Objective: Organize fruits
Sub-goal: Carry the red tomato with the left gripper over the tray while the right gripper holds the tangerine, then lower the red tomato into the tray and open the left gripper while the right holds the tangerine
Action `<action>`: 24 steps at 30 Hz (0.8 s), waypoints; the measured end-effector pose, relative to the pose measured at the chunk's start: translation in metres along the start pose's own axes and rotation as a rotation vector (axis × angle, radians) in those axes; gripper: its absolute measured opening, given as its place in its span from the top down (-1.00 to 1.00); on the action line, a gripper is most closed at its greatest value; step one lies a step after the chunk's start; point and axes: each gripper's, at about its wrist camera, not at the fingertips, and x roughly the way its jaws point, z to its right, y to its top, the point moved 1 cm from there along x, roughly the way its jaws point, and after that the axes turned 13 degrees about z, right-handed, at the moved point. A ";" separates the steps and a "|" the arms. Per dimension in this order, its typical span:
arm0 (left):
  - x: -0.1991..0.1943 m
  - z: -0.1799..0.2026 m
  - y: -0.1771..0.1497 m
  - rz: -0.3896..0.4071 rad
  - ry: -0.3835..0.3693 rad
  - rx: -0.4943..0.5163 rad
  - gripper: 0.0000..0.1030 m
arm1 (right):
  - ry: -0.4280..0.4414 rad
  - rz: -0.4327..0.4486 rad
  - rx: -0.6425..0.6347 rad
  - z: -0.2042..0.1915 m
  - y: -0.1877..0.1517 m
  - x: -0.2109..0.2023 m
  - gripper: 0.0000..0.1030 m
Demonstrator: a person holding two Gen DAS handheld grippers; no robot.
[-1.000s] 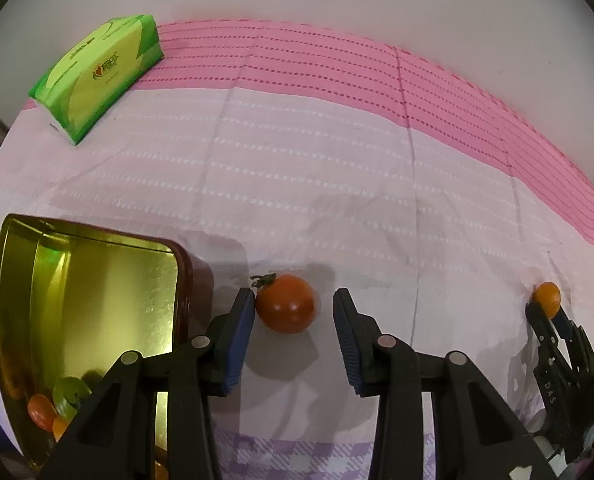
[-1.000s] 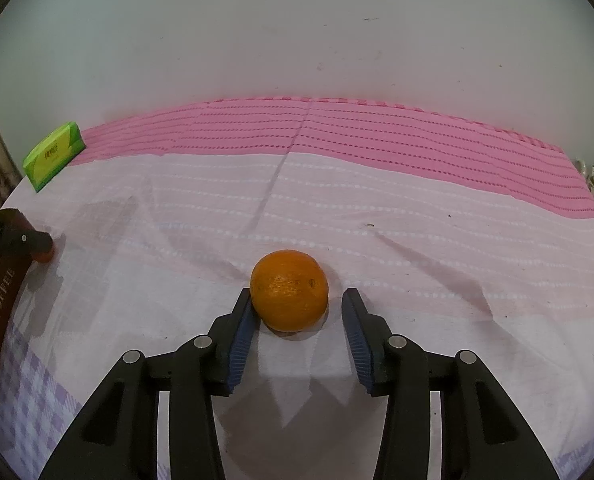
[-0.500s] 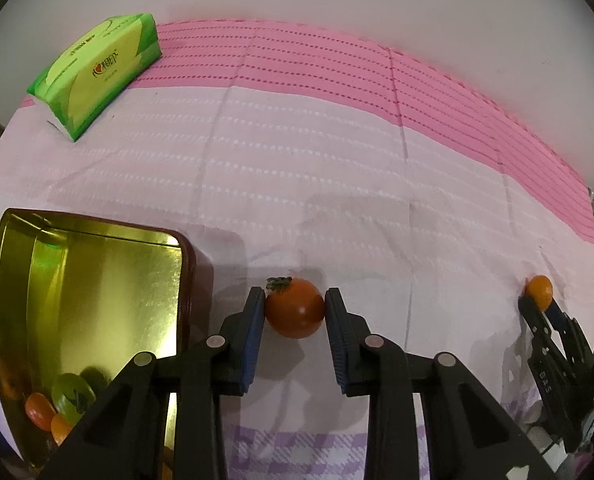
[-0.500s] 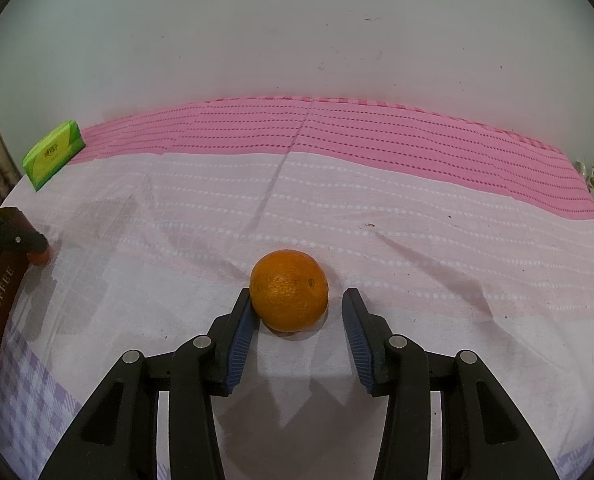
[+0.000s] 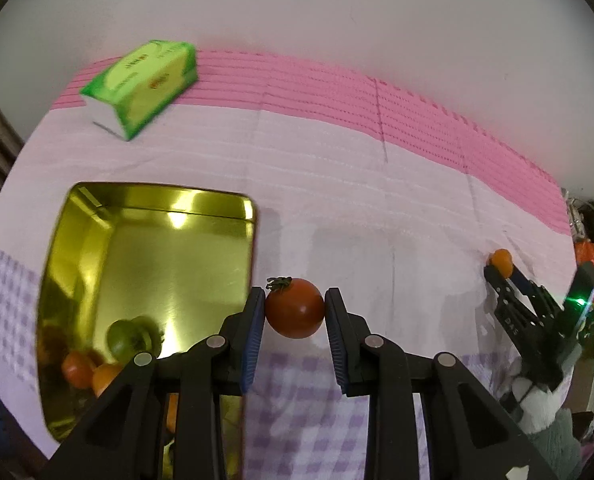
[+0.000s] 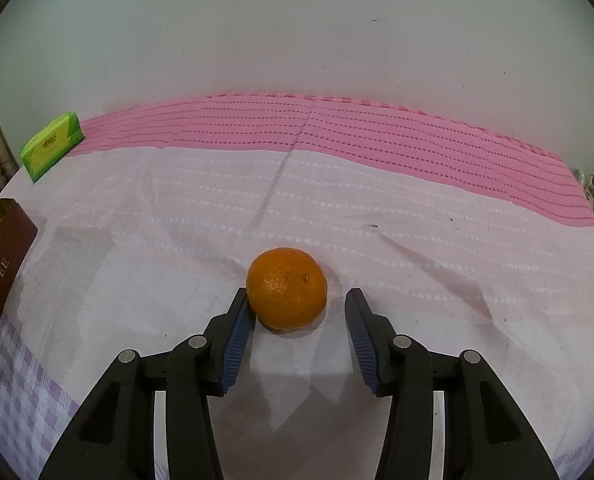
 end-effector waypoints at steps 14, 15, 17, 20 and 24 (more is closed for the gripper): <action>-0.048 -0.081 -0.037 0.039 0.127 -0.005 0.47 | -0.007 -0.001 -0.011 -0.002 0.002 0.000 0.05; -0.049 -0.088 -0.039 0.036 0.133 -0.018 0.47 | -0.008 -0.001 -0.012 -0.003 0.002 0.000 0.05; -0.052 -0.098 -0.044 0.030 0.139 -0.038 0.47 | -0.009 -0.001 -0.012 -0.002 0.002 0.000 0.05; -0.053 -0.108 -0.052 0.019 0.142 -0.051 0.47 | -0.009 -0.002 -0.013 -0.002 0.003 0.000 0.05; -0.052 -0.113 -0.065 -0.003 0.140 -0.053 0.47 | -0.009 -0.002 -0.012 -0.002 0.003 0.000 0.05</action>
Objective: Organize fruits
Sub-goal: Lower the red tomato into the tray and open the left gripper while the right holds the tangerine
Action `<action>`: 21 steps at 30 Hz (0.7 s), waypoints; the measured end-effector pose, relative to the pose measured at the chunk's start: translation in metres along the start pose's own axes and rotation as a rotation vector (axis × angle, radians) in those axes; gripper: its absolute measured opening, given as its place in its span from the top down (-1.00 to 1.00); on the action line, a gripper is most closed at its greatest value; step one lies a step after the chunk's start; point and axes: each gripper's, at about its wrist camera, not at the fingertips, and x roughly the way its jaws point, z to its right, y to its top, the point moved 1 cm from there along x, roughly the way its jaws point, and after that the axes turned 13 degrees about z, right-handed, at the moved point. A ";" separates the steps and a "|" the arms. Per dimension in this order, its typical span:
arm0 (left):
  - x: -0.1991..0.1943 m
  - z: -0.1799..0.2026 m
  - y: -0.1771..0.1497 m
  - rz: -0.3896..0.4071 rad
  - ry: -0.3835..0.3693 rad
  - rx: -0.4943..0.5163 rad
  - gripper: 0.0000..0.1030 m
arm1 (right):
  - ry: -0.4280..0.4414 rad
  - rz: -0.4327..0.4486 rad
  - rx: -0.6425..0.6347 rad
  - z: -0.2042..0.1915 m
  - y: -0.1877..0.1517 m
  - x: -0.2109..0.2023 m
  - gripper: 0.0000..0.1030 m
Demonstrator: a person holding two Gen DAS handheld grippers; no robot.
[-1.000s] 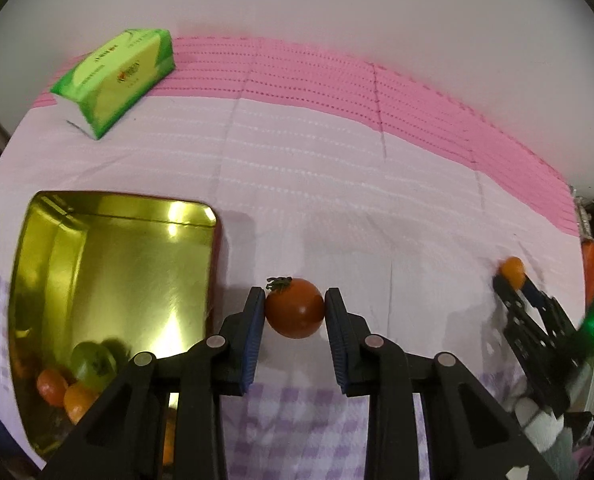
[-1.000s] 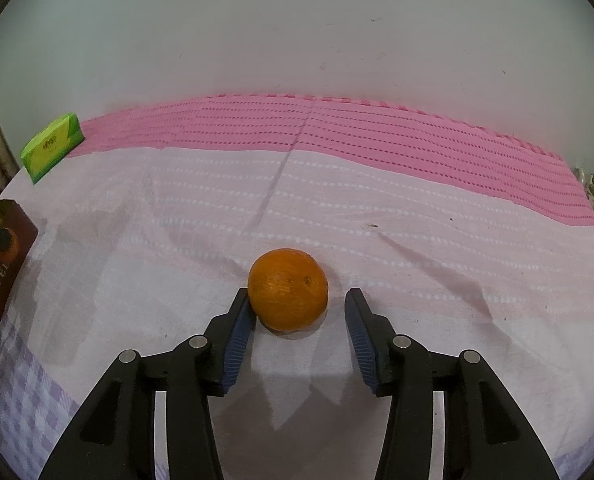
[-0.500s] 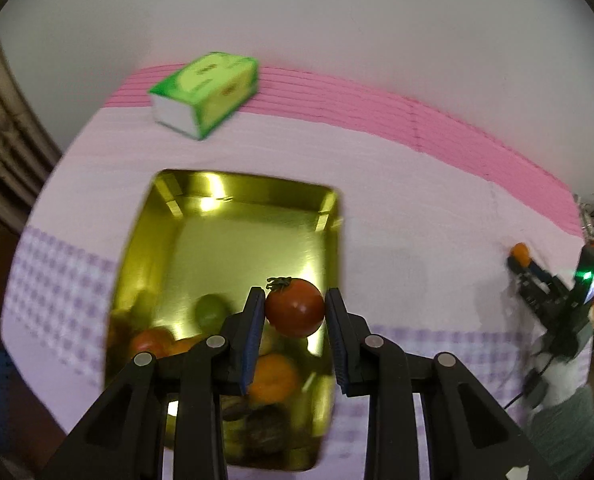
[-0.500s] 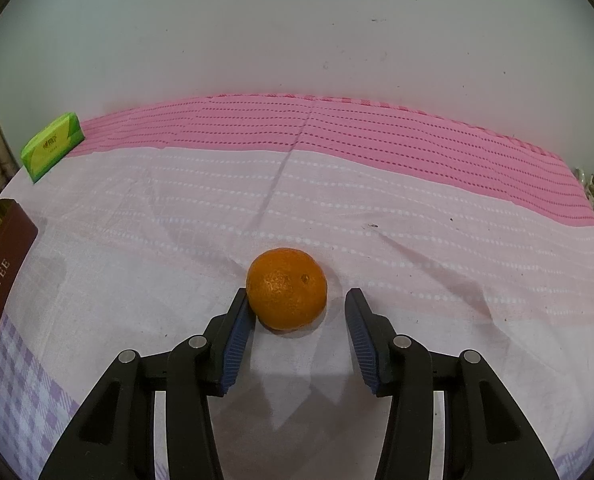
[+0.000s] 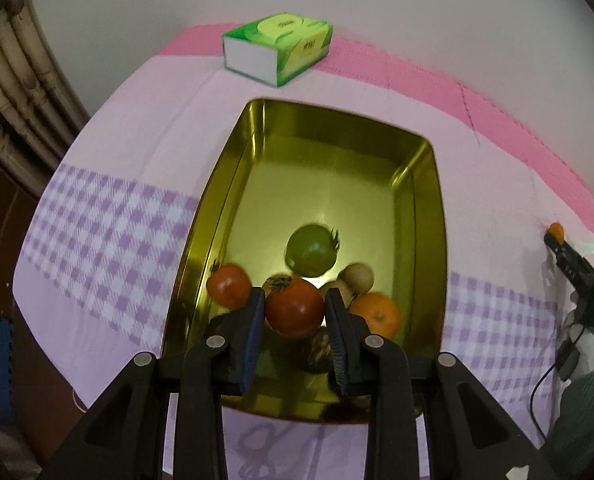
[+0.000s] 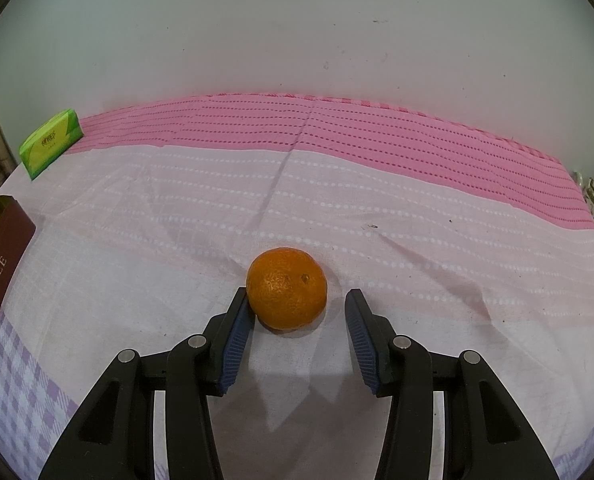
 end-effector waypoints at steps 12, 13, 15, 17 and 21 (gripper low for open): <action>0.005 -0.010 -0.036 -0.052 -0.002 0.013 0.47 | 0.000 0.000 -0.001 0.000 0.000 0.000 0.05; 0.006 -0.011 -0.037 -0.054 0.000 0.012 0.47 | 0.000 0.000 0.000 0.000 0.000 0.000 0.05; 0.007 -0.010 -0.037 -0.050 -0.008 0.017 0.47 | 0.000 0.000 0.000 0.000 0.000 0.000 0.05; 0.008 -0.007 -0.038 -0.046 -0.004 0.026 0.47 | 0.000 0.000 -0.001 0.000 0.000 0.000 0.05; 0.011 -0.001 -0.035 -0.040 0.000 0.043 0.47 | 0.000 0.000 0.000 0.000 0.000 0.000 0.05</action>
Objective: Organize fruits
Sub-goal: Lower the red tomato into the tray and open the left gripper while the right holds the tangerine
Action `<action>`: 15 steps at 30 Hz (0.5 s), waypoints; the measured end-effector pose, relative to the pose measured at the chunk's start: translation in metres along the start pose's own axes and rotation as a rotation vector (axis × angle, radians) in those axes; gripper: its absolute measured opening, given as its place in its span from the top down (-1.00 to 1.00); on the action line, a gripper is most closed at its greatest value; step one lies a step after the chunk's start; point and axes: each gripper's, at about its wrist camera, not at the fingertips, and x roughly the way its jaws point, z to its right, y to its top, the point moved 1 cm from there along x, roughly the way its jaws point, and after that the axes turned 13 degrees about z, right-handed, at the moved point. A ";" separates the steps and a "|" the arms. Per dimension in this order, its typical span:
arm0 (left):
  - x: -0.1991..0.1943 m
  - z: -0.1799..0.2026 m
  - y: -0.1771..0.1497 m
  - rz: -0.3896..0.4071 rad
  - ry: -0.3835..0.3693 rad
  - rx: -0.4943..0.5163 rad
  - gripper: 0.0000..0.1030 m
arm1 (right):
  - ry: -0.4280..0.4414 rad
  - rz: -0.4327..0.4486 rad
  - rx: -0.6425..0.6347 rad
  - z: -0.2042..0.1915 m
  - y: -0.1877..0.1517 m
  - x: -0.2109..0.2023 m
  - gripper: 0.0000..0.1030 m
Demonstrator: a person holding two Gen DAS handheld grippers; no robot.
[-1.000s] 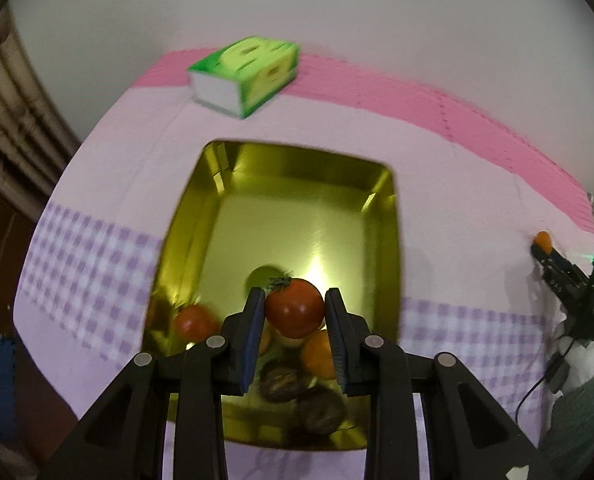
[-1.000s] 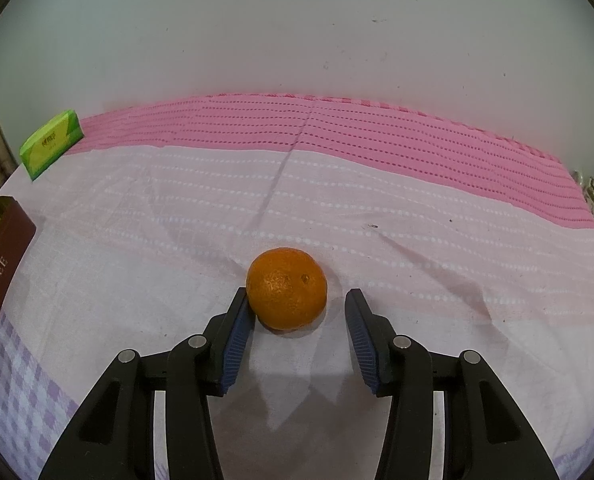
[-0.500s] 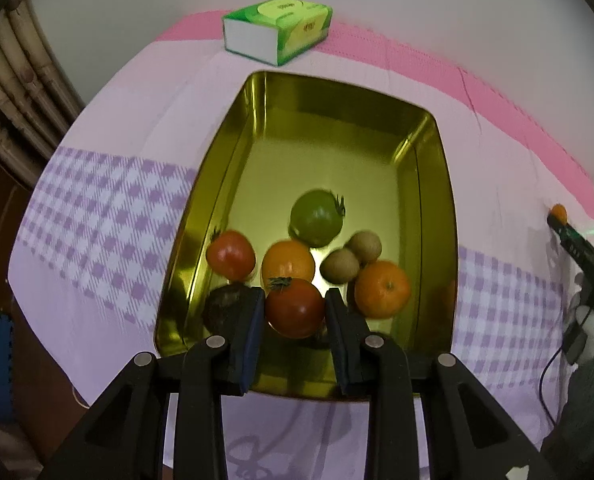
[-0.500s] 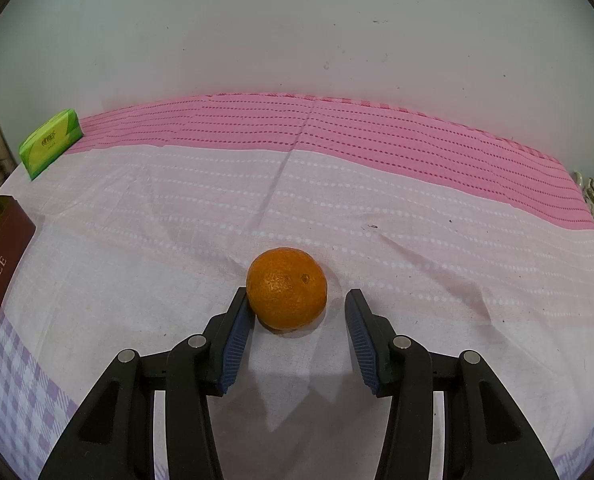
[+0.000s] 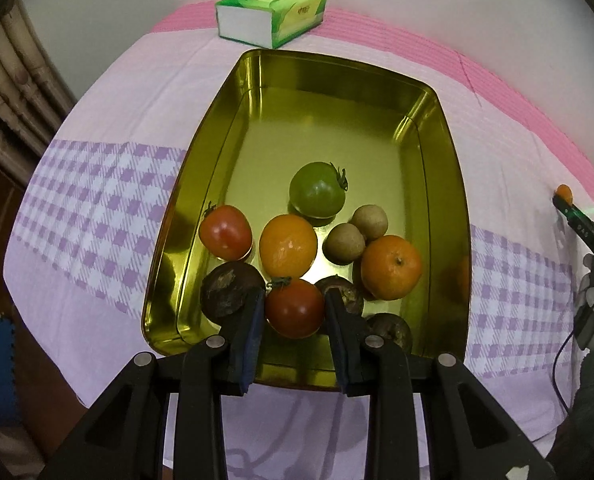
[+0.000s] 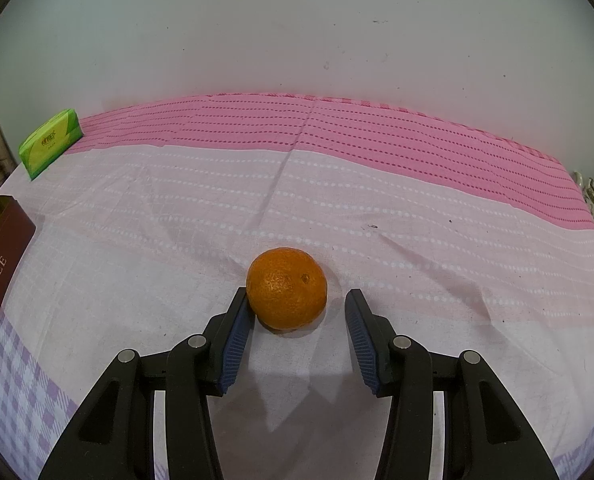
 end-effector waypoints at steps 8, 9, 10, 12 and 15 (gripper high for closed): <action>0.005 0.013 0.004 0.011 0.020 0.023 0.46 | 0.000 0.000 0.000 0.000 0.000 0.000 0.05; 0.006 0.013 0.004 0.012 0.021 0.023 0.46 | 0.000 0.000 0.000 -0.001 0.000 0.000 0.05; 0.006 0.011 0.004 0.012 0.020 0.021 0.46 | 0.000 0.000 0.000 -0.001 0.000 0.000 0.05; 0.006 0.011 0.004 0.011 0.019 0.022 0.46 | -0.001 0.000 -0.001 -0.001 0.000 0.000 0.05; 0.006 0.011 0.004 0.012 0.017 0.023 0.44 | -0.001 0.001 -0.001 0.000 0.000 0.000 0.05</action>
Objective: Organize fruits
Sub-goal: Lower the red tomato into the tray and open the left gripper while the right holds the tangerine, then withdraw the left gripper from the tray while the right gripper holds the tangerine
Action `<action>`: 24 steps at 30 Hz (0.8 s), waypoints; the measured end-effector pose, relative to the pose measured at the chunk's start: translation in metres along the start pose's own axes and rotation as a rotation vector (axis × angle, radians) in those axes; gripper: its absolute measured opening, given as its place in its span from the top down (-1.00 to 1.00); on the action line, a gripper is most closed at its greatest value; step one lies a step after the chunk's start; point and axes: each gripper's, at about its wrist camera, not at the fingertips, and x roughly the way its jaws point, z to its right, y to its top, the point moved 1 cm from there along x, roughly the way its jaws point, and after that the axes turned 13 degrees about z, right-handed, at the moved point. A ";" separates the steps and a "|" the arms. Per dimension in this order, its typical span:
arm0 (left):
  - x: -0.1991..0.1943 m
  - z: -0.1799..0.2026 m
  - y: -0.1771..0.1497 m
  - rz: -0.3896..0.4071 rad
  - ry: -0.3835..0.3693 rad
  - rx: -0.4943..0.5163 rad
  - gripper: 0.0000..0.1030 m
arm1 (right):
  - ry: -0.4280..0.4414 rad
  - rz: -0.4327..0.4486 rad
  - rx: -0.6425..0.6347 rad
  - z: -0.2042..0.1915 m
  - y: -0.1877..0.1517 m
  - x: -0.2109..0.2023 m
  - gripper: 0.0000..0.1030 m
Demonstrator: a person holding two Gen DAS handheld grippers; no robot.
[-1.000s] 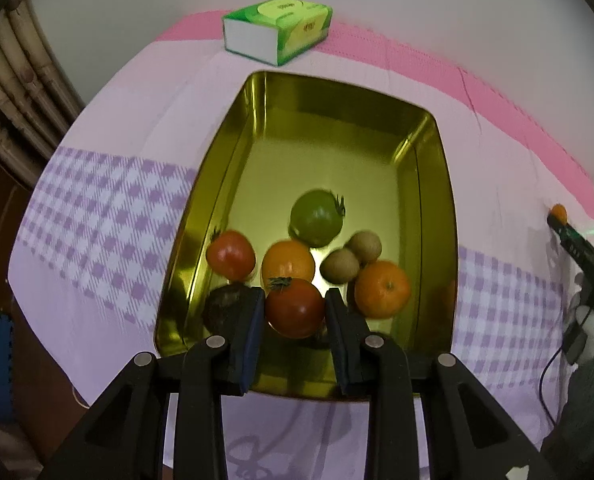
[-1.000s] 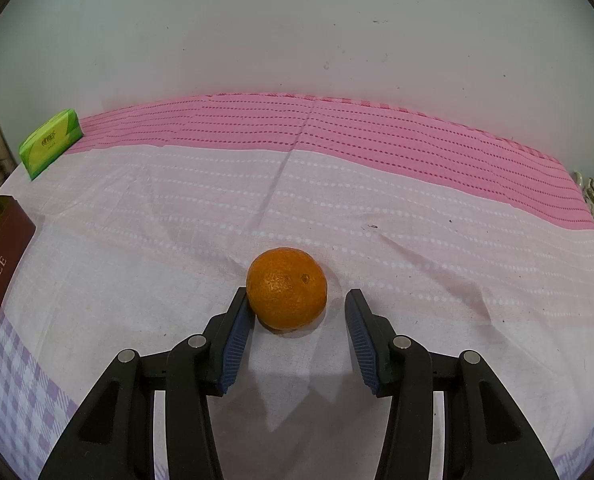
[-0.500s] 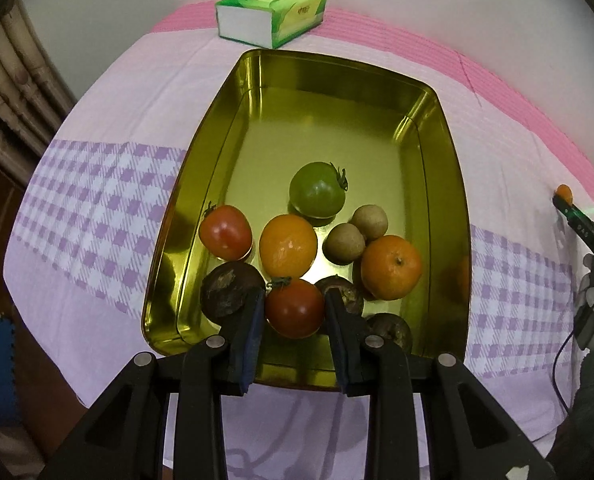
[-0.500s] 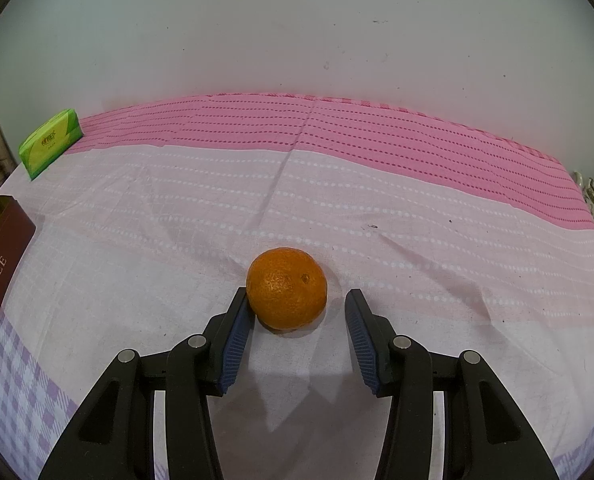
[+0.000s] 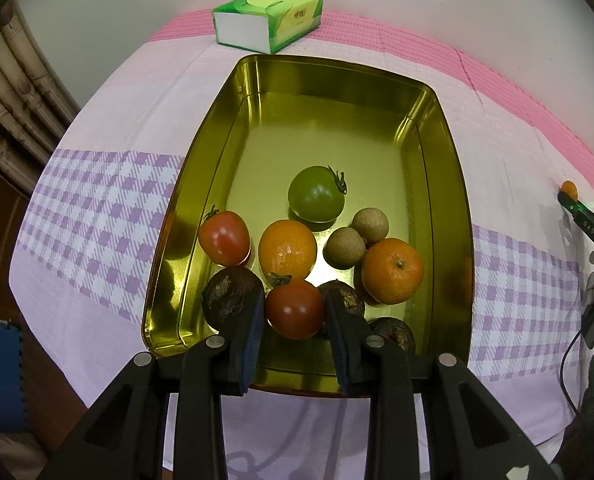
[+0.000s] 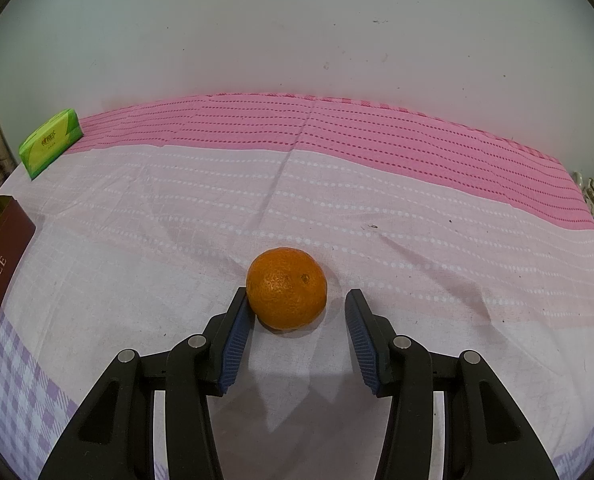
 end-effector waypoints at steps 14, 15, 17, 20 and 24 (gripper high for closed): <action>-0.008 -0.001 0.004 0.036 -0.020 0.006 0.06 | 0.005 -0.002 -0.004 0.000 -0.001 -0.001 -0.04; -0.010 -0.002 0.004 0.038 -0.021 0.007 0.03 | 0.005 -0.001 -0.004 0.000 -0.001 -0.001 -0.04; -0.012 -0.003 0.004 0.041 -0.020 0.009 0.02 | 0.005 -0.002 -0.004 0.000 -0.001 0.000 -0.04; -0.013 -0.005 0.004 0.042 -0.020 0.003 0.02 | 0.005 -0.002 -0.004 0.000 0.000 0.000 -0.05; -0.018 -0.008 0.005 0.054 -0.026 -0.004 -0.05 | 0.004 -0.002 -0.001 0.000 -0.001 -0.001 -0.12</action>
